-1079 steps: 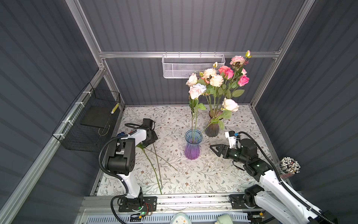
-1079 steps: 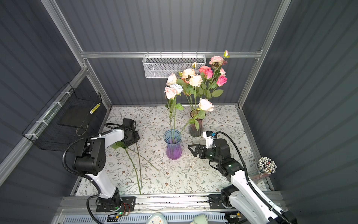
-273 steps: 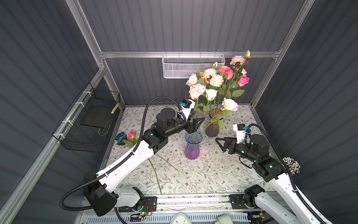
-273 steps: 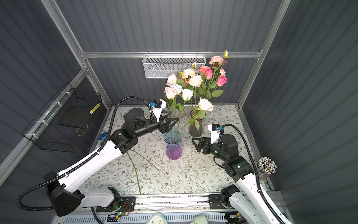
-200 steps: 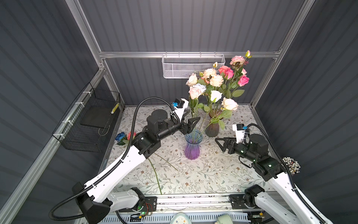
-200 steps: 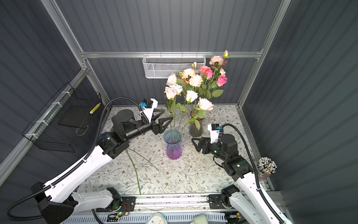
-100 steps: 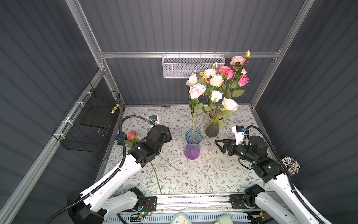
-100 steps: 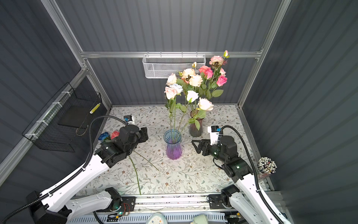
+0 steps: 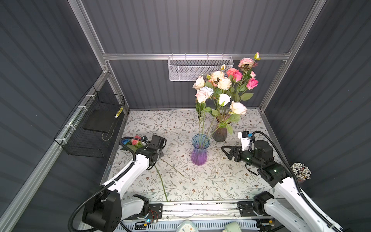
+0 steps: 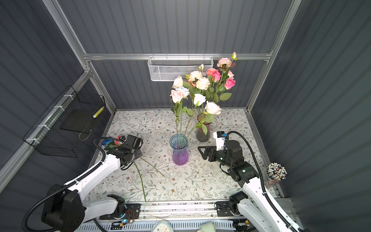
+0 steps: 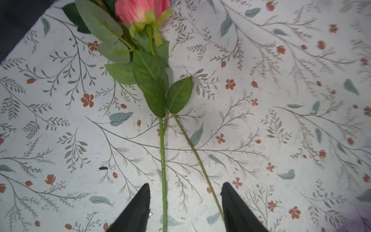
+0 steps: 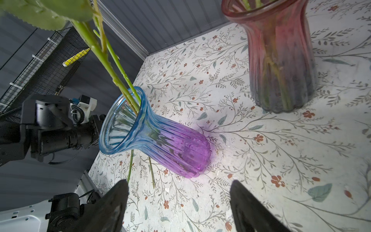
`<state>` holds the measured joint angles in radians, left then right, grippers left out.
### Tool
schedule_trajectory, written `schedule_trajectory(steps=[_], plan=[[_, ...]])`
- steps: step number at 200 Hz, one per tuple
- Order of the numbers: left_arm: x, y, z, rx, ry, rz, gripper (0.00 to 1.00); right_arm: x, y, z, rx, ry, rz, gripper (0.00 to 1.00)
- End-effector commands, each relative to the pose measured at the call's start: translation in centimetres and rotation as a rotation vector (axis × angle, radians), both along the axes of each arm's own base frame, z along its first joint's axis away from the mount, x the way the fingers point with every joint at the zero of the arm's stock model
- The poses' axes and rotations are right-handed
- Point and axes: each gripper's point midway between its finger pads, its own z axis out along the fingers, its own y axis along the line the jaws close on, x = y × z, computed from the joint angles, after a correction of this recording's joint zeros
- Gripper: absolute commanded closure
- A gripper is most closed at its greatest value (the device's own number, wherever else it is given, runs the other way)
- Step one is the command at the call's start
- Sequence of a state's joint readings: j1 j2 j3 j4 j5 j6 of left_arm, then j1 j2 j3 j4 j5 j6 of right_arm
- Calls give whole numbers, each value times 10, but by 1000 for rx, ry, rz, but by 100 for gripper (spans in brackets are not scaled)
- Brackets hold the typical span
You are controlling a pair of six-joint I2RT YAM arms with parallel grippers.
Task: Arrange the flowers into the vase
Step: 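Move the left gripper down to the last loose rose and grasp its stem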
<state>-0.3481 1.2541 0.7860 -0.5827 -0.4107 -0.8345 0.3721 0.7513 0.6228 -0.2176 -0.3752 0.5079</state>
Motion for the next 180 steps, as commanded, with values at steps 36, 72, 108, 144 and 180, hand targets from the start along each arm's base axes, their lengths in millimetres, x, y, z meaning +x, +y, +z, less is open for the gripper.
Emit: schedule_trajectory(steps=[36,72,108,144,180], plan=[[7,12,-42,-108,94,20,62,1,4,-3,25,1,11,19],[16,22,-59,-152,114,26,71,2,6,-6,22,7,20,19],[12,28,-68,-142,148,27,78,2,5,-7,15,4,19,19],[9,30,-69,-132,157,19,80,0,4,-4,17,-6,19,19],[9,29,-71,-126,151,-3,76,-3,3,1,18,-17,17,19]])
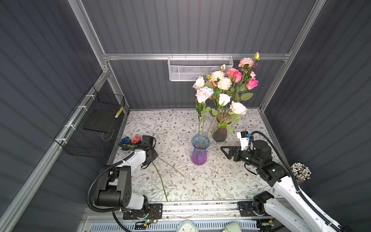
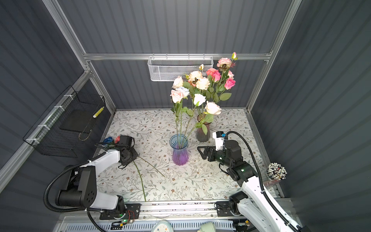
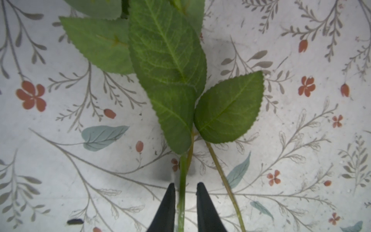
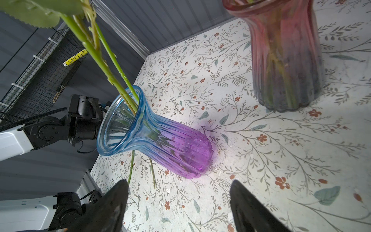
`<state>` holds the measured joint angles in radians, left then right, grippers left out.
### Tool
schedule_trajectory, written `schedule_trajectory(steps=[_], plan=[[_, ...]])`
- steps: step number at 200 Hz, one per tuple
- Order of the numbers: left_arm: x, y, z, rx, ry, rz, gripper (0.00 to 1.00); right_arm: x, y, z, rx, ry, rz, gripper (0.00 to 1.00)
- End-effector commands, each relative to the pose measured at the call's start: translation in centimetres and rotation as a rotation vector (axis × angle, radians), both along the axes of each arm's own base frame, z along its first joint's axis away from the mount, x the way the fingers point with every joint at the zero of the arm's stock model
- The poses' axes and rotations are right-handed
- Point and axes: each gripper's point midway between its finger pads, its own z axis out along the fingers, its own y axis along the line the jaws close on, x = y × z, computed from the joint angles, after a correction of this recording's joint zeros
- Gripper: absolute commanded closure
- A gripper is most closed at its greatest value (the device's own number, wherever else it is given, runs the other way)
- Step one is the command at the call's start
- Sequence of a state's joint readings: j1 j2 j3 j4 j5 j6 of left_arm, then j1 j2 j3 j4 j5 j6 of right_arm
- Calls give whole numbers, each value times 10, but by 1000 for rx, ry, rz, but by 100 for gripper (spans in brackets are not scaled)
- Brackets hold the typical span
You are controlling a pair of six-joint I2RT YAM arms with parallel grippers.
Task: Arrange the flowers into the vase
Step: 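Move the left gripper down to the last loose rose and grasp its stem, then lift the pink rose upright with the left gripper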
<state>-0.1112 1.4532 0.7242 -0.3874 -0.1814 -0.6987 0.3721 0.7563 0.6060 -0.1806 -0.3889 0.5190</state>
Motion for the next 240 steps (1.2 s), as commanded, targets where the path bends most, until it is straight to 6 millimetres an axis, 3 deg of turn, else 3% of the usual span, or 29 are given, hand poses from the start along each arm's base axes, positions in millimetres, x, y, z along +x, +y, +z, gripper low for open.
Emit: schedule_trajectory(steps=[1,29,60,126,184,240], plan=[[-5,1,-5,3,16,-29,76,-4,0,2,0,-11,9,19],[-6,-3,-10,-16,31,-34,77,-5,-1,4,3,-10,8,19],[-7,0,-15,-5,39,-35,85,-6,-1,5,8,-8,6,19],[-8,-1,-3,-9,0,-52,92,-7,-1,13,20,-9,2,19],[13,-7,67,-19,-151,-102,95,-7,-2,23,37,-21,-6,20],[40,-32,128,-119,-293,-191,99,-12,-3,36,40,-48,2,20]])
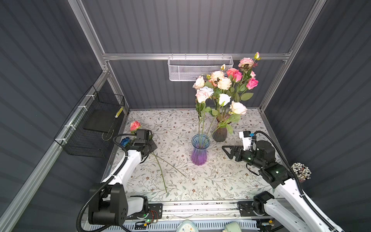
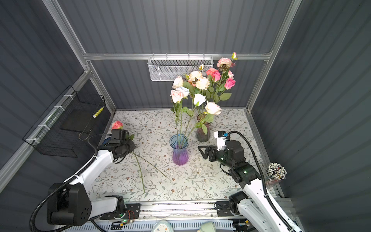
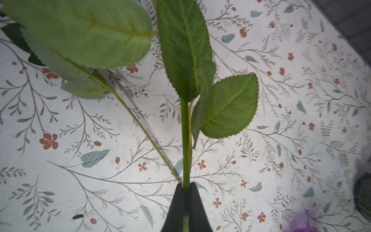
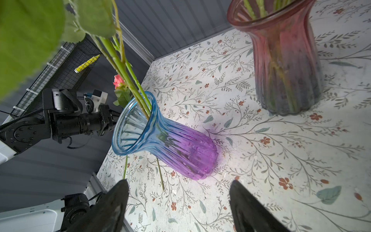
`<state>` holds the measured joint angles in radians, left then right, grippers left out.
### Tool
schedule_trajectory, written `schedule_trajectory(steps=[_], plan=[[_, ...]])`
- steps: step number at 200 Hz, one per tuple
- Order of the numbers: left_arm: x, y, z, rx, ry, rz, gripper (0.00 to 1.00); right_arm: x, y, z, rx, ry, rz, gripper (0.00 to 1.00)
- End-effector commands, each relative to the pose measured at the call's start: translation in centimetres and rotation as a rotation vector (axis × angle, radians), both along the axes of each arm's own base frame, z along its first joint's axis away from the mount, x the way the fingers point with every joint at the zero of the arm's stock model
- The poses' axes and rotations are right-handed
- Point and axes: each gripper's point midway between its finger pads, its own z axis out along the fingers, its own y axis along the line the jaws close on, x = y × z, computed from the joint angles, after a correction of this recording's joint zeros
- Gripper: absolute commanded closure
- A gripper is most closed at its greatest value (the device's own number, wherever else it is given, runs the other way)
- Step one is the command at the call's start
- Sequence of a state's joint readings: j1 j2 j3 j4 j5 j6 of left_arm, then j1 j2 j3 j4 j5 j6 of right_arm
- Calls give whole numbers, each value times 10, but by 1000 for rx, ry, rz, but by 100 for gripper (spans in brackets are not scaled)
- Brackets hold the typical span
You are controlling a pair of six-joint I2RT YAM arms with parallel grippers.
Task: Arrange the flowers into the vase
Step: 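Lift the pink rose upright with the left gripper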
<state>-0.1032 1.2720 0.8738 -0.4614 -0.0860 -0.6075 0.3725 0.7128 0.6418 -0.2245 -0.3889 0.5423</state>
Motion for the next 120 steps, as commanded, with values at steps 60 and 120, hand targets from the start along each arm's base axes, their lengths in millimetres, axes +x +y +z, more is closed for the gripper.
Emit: schedule_trajectory(steps=[60,120], plan=[[37,-90,157,-132,-470,-370,100,-18,-7,74,44,-173,6,23],[2,-118,275,-154,-907,-516,100,-38,-6,150,156,-325,33,29]])
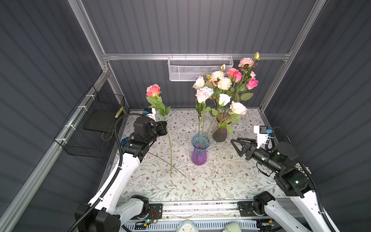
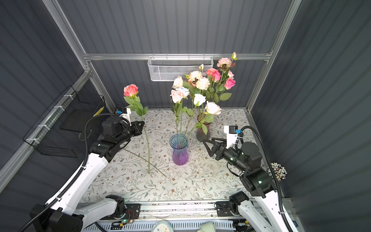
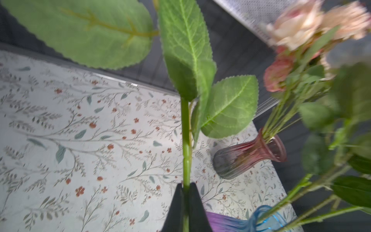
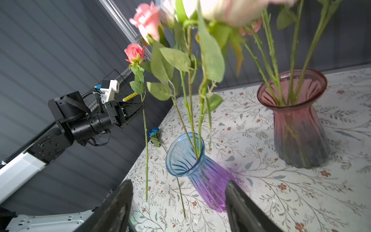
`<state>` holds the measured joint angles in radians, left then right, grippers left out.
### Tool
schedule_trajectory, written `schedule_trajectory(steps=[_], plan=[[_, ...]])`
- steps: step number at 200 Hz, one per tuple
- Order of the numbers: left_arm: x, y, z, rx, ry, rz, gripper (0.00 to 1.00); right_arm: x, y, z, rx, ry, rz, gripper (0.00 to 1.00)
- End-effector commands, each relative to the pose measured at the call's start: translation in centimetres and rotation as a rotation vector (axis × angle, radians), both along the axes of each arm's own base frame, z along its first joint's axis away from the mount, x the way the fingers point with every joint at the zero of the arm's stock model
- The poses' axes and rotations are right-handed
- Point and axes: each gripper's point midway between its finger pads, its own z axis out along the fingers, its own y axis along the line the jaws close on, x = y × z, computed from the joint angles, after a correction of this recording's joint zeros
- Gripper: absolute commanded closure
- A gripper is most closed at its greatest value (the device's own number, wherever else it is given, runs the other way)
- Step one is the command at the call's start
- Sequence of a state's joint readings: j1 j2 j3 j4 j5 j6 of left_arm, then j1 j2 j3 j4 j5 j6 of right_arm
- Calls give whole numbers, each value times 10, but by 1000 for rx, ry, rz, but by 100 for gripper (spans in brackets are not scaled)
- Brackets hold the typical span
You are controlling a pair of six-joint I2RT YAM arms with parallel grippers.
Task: Arrange the flowers into the vase
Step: 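Lift the pink rose upright with the left gripper, then hold the pink rose up with the left gripper while the right gripper grasps its stem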
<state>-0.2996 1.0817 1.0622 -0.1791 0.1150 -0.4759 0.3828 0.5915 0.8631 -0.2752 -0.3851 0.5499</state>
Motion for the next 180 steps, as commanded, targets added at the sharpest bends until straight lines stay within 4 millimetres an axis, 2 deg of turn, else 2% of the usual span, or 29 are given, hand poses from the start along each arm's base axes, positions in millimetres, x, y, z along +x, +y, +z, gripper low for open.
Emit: schedule_trajectory(steps=[1,33,59,86,99,103,120,157,180], plan=[[-15,-9,70,-45,-257,-81,100,-7,5,30,42,-63,33,29],[-35,-28,113,-114,-397,-186,100,0,38,43,26,-63,127,30],[-48,-54,128,-117,-446,-279,100,7,80,52,-58,-80,190,30],[-63,-79,136,-113,-480,-364,100,10,126,58,-134,-72,258,30],[-69,-86,136,-122,-485,-390,100,11,140,64,-155,-79,271,30],[-71,-89,136,-125,-489,-401,100,17,150,56,-180,-60,273,30],[-77,-95,134,-132,-481,-427,100,23,168,53,-231,-64,275,30],[-90,-96,135,-149,-485,-455,100,41,185,47,-290,-50,233,35],[-95,-95,134,-180,-479,-461,100,44,196,38,-330,-17,262,39]])
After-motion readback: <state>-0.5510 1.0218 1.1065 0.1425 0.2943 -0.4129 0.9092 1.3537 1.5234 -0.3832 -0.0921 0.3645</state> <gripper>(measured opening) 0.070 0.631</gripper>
